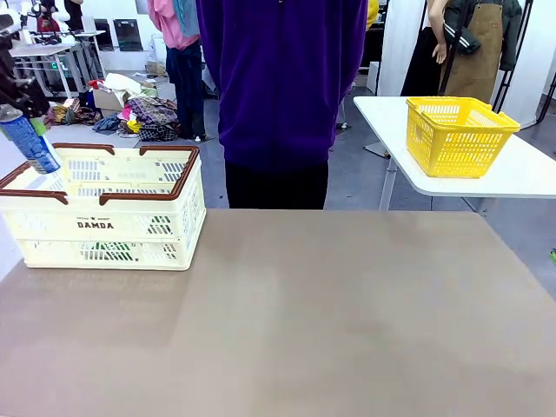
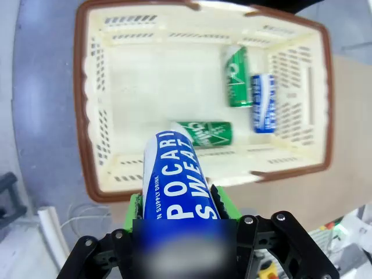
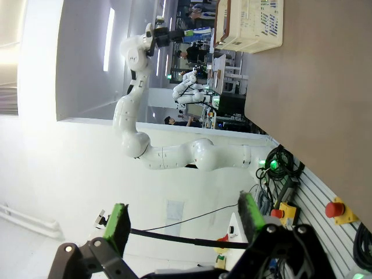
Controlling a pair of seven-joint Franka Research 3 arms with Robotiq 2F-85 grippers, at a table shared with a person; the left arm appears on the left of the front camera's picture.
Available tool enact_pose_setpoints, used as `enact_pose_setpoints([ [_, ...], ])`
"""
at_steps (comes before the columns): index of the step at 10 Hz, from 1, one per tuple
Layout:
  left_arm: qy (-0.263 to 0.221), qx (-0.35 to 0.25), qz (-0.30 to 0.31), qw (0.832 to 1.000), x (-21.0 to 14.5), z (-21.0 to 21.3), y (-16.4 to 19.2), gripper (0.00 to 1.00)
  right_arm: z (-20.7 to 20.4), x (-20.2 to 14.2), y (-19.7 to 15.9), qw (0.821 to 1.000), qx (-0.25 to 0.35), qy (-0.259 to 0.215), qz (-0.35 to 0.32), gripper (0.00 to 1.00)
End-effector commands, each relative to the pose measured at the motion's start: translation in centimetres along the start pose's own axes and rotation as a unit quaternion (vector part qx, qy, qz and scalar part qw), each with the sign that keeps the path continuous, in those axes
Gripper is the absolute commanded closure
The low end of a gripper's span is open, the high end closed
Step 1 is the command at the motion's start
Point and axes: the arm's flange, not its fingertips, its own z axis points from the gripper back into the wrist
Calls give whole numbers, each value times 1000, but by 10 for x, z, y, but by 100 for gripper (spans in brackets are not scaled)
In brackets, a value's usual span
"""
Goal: Place the drinks into the Shopping basket.
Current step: Pick up one drink and place it into the Shopping basket.
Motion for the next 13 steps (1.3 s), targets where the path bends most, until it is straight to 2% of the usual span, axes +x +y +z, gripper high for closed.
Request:
enact_pose_setpoints([
  [1, 18, 2, -12, 1000, 27, -8, 21, 100, 0, 2, 3, 1000, 8, -2, 8, 0],
  [4, 65, -35, -28, 997, 50, -64, 37, 100, 0, 2, 3, 1000, 8, -2, 8, 0],
  [6, 88, -42, -37, 995, 56, -85, 37, 100, 0, 2, 3, 1000, 8, -2, 8, 0],
  [11, 129, -26, -58, 990, 64, -116, 19, 100, 0, 2, 3, 1000, 8, -2, 8, 0],
  [13, 130, 7, -42, 991, 69, -129, 11, 100, 0, 2, 3, 1000, 8, -2, 8, 0],
])
